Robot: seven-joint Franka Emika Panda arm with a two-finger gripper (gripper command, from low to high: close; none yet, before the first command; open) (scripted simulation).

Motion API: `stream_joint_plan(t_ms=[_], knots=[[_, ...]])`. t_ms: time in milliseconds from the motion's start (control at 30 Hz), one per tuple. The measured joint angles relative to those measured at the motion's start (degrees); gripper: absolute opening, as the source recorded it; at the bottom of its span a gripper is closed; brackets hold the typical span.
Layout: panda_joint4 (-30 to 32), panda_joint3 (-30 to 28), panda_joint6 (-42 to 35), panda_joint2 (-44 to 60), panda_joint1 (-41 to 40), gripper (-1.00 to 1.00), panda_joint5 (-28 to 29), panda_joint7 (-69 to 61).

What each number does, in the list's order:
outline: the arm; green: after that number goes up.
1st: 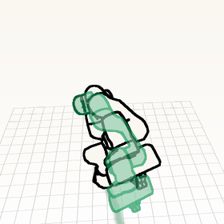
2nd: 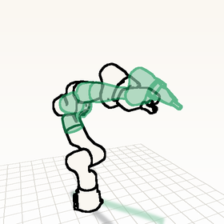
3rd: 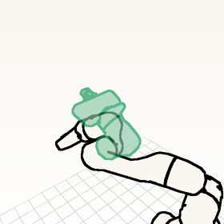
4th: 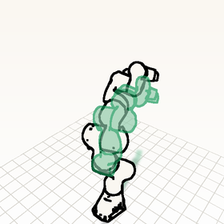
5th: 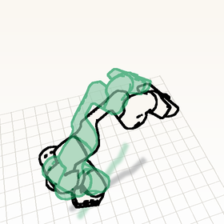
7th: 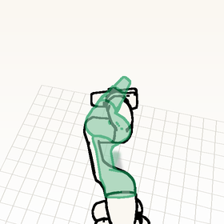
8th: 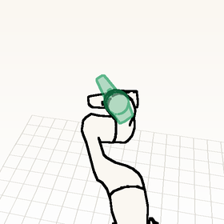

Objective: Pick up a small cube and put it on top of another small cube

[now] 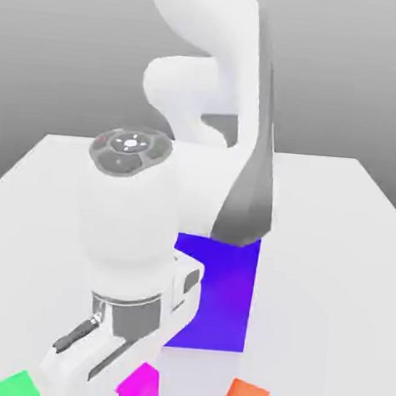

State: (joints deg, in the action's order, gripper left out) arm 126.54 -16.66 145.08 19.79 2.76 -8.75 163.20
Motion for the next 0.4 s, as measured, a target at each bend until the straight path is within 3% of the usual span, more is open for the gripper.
stream_joint_plan(t_ms=[133,400], knots=[[-1.98,-5.39,-0.28,3.62,-2.4,-1.0,-4.36,2.69],[-2.6,-3.12,3.61,7.88,-4.79,-1.0,-7.76,0.99]])
